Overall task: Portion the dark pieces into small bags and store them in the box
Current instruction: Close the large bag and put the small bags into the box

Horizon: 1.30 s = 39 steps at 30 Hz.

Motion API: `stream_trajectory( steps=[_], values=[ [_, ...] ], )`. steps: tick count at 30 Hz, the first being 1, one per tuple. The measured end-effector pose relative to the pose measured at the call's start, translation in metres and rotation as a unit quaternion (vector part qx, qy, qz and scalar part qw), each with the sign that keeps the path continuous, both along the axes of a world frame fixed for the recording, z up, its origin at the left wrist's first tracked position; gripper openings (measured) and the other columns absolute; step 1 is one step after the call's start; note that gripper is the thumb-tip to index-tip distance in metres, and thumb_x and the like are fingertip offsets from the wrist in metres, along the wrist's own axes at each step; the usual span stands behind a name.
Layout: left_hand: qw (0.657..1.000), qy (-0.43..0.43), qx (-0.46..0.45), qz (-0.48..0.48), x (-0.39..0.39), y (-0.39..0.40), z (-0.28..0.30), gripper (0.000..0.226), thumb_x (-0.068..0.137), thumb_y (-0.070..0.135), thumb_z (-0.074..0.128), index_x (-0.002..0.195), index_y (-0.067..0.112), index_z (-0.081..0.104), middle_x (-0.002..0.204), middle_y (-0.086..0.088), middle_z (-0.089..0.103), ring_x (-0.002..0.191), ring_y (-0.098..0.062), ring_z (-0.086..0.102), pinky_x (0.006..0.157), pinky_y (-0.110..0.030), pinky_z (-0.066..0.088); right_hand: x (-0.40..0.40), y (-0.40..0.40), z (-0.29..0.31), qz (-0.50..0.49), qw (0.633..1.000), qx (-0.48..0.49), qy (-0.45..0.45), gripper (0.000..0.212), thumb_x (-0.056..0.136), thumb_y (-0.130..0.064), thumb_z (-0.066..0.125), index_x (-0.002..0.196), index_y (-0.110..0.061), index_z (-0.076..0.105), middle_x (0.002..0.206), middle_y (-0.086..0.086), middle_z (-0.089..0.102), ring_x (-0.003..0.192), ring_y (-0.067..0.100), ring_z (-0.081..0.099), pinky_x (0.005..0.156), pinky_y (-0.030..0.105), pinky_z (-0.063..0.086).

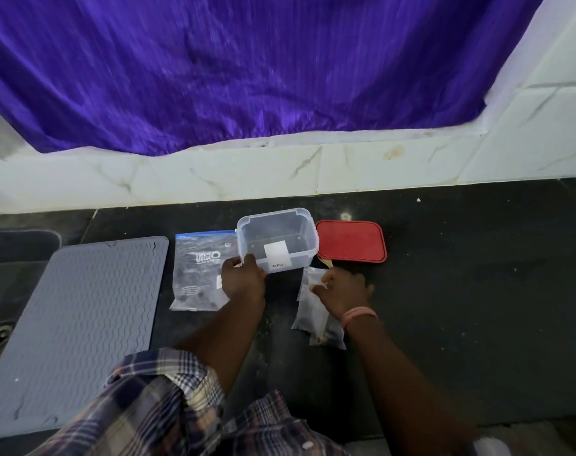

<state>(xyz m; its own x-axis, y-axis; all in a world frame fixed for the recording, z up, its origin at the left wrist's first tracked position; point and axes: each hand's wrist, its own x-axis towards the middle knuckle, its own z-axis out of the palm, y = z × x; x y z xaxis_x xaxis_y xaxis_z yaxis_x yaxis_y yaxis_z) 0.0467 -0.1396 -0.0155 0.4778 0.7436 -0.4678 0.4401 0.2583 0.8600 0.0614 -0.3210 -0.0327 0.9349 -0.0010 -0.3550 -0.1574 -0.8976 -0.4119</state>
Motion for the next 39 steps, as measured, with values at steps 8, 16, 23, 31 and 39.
stream_trajectory(
  steps=[8, 16, 23, 31, 39],
  values=[
    [1.000, -0.001, -0.024, 0.011, -0.004, 0.008, 0.000, 0.027, 0.091, 0.031, 0.064, 0.115, 0.019, 0.063, 0.085, 0.000, 0.068, 0.078, -0.021, 0.071, 0.085, -0.040, 0.062, 0.015, 0.011, 0.018, -0.007, 0.993, 0.084, 0.084, 0.017, 0.073, -0.026, 0.082, 0.087, -0.019, 0.076, 0.095, 0.001, 0.074, 0.097, 0.025, 0.068, 0.097, 0.044, 0.048],
    [0.998, 0.038, 0.039, -0.029, -0.007, 0.015, 0.004, 0.039, 0.094, 0.029, 0.062, 0.130, 0.012, 0.059, 0.121, -0.010, 0.065, 0.102, -0.026, 0.064, 0.093, -0.039, 0.056, 0.058, 0.030, 0.100, 0.094, 0.976, 0.195, -0.001, 0.016, 0.093, -0.010, 0.060, 0.085, -0.005, 0.073, 0.074, -0.003, 0.065, 0.068, 0.009, 0.057, 0.059, 0.021, 0.041],
    [0.992, 0.019, 0.094, -0.083, 0.006, 0.037, 0.006, 0.037, 0.093, 0.023, 0.053, 0.126, 0.017, 0.068, 0.120, -0.006, 0.071, 0.106, -0.025, 0.067, 0.099, -0.045, 0.055, 0.085, 0.098, 0.091, 0.068, 0.967, 0.238, -0.058, 0.029, 0.092, -0.006, 0.056, 0.071, -0.022, 0.068, 0.082, -0.004, 0.070, 0.080, 0.015, 0.064, 0.068, 0.022, 0.047],
    [0.989, 0.009, 0.099, -0.107, 0.006, 0.043, -0.009, 0.031, 0.097, 0.029, 0.052, 0.122, 0.024, 0.070, 0.115, 0.001, 0.073, 0.107, -0.019, 0.068, 0.101, -0.045, 0.054, 0.109, 0.139, 0.049, 0.192, 0.977, 0.053, 0.076, 0.022, 0.094, -0.017, 0.059, 0.114, -0.009, 0.067, 0.103, 0.011, 0.072, 0.090, 0.026, 0.069, 0.083, 0.040, 0.060],
    [0.978, -0.001, 0.174, -0.118, 0.006, 0.039, -0.012, 0.035, 0.105, 0.026, 0.044, 0.130, 0.018, 0.066, 0.122, -0.003, 0.069, 0.113, -0.020, 0.063, 0.101, -0.038, 0.051, 0.113, 0.152, 0.022, 0.178, 0.982, -0.056, 0.034, 0.037, 0.101, -0.036, 0.054, 0.130, -0.012, 0.060, 0.127, 0.009, 0.066, 0.117, 0.027, 0.061, 0.100, 0.035, 0.047]
  ],
)
